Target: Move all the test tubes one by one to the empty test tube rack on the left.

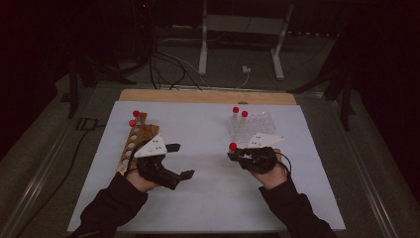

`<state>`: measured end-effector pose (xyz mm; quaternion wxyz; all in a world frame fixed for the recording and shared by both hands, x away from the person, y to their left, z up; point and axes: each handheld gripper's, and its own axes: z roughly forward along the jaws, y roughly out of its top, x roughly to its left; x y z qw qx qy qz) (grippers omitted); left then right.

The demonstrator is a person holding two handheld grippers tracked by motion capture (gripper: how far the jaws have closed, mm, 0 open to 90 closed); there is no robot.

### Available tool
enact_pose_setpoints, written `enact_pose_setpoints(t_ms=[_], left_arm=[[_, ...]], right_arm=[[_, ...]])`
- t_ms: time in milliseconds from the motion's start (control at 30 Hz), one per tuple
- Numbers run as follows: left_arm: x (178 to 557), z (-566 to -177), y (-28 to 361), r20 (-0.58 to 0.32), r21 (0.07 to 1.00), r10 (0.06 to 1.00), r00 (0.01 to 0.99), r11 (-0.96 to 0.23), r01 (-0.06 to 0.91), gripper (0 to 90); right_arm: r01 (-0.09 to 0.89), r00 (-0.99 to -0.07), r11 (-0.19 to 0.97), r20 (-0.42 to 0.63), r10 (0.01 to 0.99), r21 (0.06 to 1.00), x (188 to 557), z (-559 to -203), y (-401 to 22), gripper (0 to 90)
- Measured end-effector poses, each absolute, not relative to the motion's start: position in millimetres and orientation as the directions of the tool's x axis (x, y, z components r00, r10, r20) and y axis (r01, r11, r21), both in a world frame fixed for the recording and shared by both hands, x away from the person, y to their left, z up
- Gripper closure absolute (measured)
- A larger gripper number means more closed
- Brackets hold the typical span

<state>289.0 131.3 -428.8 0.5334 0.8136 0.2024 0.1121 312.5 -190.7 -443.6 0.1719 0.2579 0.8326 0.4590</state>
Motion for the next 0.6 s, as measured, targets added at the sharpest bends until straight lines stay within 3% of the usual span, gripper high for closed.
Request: enact_pose_setpoints(t_ms=[600], left_arm=[[297.7, -419.4, 83.6, -0.013, 0.913, 0.38, 0.925, -0.373, 0.166, 6.6]], right_arm=[[0.251, -0.853, 0.484, -0.045, 0.52, 0.838, 302.8, -450.9, -170.2, 75.4]])
